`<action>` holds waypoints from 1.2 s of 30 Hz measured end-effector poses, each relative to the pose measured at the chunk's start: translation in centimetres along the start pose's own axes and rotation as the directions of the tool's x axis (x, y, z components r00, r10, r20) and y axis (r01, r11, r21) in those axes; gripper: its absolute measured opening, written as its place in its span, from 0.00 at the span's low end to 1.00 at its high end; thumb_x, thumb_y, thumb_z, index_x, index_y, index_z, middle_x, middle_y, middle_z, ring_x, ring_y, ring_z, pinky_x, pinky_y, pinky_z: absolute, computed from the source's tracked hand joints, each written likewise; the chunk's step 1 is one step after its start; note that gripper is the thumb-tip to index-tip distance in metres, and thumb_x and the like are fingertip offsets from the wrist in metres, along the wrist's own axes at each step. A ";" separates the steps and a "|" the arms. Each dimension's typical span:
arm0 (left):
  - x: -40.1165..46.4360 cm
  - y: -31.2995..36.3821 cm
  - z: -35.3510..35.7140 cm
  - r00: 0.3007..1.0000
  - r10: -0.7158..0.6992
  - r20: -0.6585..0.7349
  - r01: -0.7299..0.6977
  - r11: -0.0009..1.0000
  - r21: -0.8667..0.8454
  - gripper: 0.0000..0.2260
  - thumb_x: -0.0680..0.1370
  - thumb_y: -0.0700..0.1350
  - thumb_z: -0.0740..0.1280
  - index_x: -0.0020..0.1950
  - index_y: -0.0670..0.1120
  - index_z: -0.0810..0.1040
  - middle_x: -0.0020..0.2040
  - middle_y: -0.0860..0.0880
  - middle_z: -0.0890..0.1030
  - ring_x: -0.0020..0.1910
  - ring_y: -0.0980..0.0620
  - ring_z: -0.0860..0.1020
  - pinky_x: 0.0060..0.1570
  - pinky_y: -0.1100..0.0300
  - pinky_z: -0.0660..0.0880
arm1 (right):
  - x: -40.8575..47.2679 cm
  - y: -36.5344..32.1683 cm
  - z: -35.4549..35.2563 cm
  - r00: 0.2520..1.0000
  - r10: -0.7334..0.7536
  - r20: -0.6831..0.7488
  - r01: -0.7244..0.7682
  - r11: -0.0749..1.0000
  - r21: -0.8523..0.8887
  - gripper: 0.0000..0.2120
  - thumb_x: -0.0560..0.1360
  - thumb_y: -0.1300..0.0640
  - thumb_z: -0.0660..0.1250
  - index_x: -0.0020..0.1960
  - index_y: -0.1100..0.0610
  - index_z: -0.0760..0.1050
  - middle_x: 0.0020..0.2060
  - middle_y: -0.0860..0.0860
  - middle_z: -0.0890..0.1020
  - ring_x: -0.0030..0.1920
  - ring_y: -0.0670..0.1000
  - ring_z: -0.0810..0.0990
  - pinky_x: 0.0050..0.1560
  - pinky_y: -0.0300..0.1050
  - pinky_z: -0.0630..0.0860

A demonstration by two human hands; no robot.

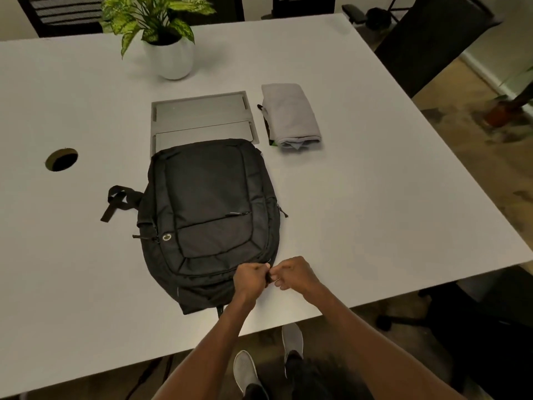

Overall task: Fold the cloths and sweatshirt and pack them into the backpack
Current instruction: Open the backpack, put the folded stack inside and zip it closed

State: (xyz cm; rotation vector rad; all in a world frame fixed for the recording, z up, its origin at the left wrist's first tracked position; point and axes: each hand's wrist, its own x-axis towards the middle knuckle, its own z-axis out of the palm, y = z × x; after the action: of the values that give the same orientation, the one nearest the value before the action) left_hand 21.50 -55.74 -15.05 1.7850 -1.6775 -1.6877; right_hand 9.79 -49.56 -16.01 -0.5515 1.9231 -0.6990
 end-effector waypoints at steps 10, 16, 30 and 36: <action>-0.9 -0.2 0.3 0.987 0.156 0.023 -0.158 0.981 0.111 0.10 0.80 0.41 0.64 0.45 0.40 0.84 0.35 0.49 0.82 0.31 0.56 0.78 0.32 0.68 0.74 | 4.3 -4.3 0.8 0.976 0.025 -0.217 -0.056 0.989 -0.138 0.18 0.68 0.46 0.75 0.40 0.62 0.78 0.36 0.55 0.83 0.38 0.56 0.84 0.37 0.43 0.77; -0.5 -1.3 -2.6 0.936 0.339 0.090 -0.345 0.843 0.414 0.13 0.79 0.41 0.64 0.37 0.40 0.81 0.30 0.46 0.79 0.25 0.54 0.73 0.29 0.58 0.73 | 5.3 -5.0 -0.1 0.960 0.134 -0.246 -0.146 0.989 -0.031 0.10 0.69 0.56 0.74 0.40 0.63 0.79 0.34 0.57 0.84 0.37 0.56 0.85 0.46 0.53 0.83; -1.6 -6.7 -15.0 0.845 0.528 0.087 -0.434 0.581 0.689 0.09 0.78 0.44 0.66 0.38 0.46 0.79 0.32 0.53 0.76 0.29 0.58 0.70 0.31 0.71 0.62 | 4.0 -4.9 1.2 0.933 0.258 -0.250 -0.207 0.954 0.216 0.12 0.75 0.60 0.67 0.45 0.70 0.80 0.29 0.60 0.83 0.34 0.59 0.85 0.45 0.56 0.83; -2.7 -7.2 -14.0 0.842 0.538 0.029 -0.424 0.628 0.653 0.09 0.79 0.44 0.66 0.38 0.46 0.79 0.32 0.54 0.73 0.27 0.60 0.69 0.29 0.73 0.61 | 0.5 -6.2 5.1 0.901 0.363 -0.238 -0.183 0.816 0.549 0.15 0.75 0.61 0.64 0.59 0.67 0.74 0.50 0.61 0.82 0.28 0.55 0.83 0.21 0.36 0.73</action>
State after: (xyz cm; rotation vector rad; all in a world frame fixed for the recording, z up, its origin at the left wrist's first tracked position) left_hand 37.18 -58.63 -13.87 1.3903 -2.5523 -0.7365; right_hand 14.72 -55.58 -13.94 0.2023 1.9505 -1.1179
